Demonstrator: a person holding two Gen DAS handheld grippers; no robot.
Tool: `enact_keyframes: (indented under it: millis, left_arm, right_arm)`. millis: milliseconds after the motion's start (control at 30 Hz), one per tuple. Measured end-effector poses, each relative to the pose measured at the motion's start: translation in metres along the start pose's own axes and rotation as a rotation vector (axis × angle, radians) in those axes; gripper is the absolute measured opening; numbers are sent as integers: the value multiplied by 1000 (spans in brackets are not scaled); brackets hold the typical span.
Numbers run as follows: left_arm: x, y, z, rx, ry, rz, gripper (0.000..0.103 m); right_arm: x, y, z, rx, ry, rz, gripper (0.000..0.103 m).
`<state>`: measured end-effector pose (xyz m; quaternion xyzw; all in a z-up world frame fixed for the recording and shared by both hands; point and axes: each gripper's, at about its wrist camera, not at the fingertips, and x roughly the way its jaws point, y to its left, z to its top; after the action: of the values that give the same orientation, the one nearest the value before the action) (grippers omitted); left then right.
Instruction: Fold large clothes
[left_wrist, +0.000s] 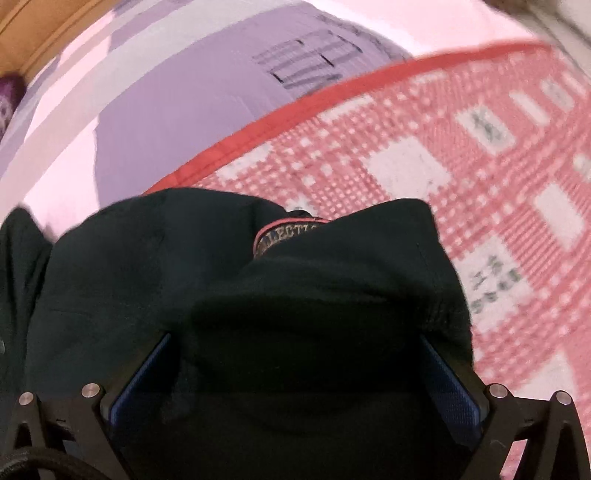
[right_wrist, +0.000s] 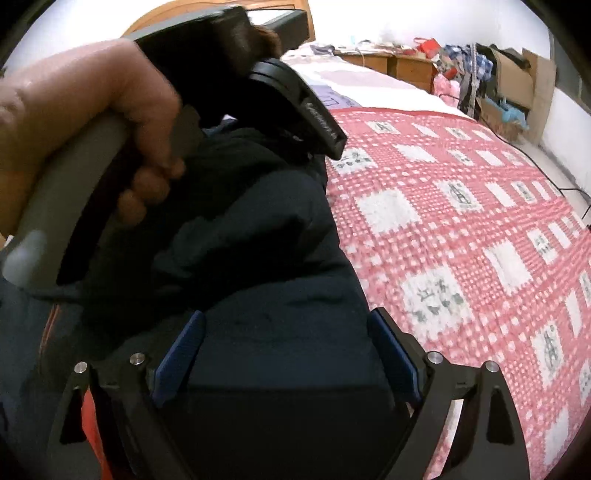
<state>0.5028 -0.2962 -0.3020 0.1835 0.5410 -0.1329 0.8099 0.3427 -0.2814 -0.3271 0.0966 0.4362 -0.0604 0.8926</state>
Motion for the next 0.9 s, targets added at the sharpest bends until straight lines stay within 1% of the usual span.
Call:
enact_keyframes:
  millis: [33,67,100,167,200,233,267,300,333,367,400,433,467,500,567,600,633,667,700,733,767,800,867,900]
  left_arm:
    - [-7,2,-3,-19,-20,-28,103]
    - [-22,10,-10,-47,-65,-75,103]
    - [-36,18,-19,-71,-101,-88,103]
    - [-60,36,-38,-104,-158,-91,103]
    - [-73,47,-50,-113,-198,-75,103]
    - [-80,55,-57,-119,-221,-53,103]
    - [-90,69,-71,-133,-250,-24,103]
    - [-93,81,-79,-142,-267,-12,103]
    - [-95,96,-90,-148,-284,31,103]
    - [-87,110,-90,-149,-279,75,103]
    - [-78,123,-96,-158,-244,120,103]
    - [-64,138,-101,-186,-191,137,103]
    - [-55,150,-105,-218,-160,129,103]
    - [-47,166,-114,-279,-137,107,103]
    - [-39,178,-122,-345,-127,74,103]
    - [-37,177,-125,-347,-131,65,103]
    - [-36,175,-127,-330,-142,74,103]
    - [-34,174,-130,-301,-153,89,103]
    - [-32,174,-131,-286,-149,99,103]
    - [-29,180,-134,-288,-132,106,103]
    - [-27,189,-138,-306,-117,109,103]
    - [-23,207,-147,-340,-95,124,103]
    - [-22,233,-163,-370,-85,118,103]
    - [-22,248,-173,-368,-88,119,103]
  right_arm:
    - [0,-3,0,10,4,15,92]
    - [0,-4,0,13,4,23,92]
    - [0,-5,-1,10,5,30,92]
    - [-2,-7,-2,8,5,37,92]
    - [-3,-8,-2,11,5,43,92]
    - [-5,-9,-2,13,8,53,92]
    - [-7,-11,-2,16,11,65,92]
    - [-10,-14,-2,21,16,81,92]
    - [-15,-18,-3,25,23,90,92]
    - [-21,-21,-3,21,25,76,92]
    - [-27,-23,-2,16,18,63,92]
    - [-36,-26,-1,7,-3,47,92]
    - [-46,-27,3,-11,-37,15,92]
    - [-55,-24,8,-30,-66,-5,92]
    - [-63,-13,23,-67,-109,-26,92]
    - [-62,-3,34,-87,-119,-31,92]
    - [-58,10,46,-108,-121,-37,92]
    - [-54,21,54,-119,-118,-34,92]
    - [-46,35,65,-130,-112,-22,92]
    - [-37,49,73,-142,-104,-2,92]
    - [-25,62,79,-155,-76,11,92]
    - [-16,68,79,-160,-46,10,92]
    - [9,78,74,-214,11,-67,92]
    - [13,78,70,-228,21,-79,92]
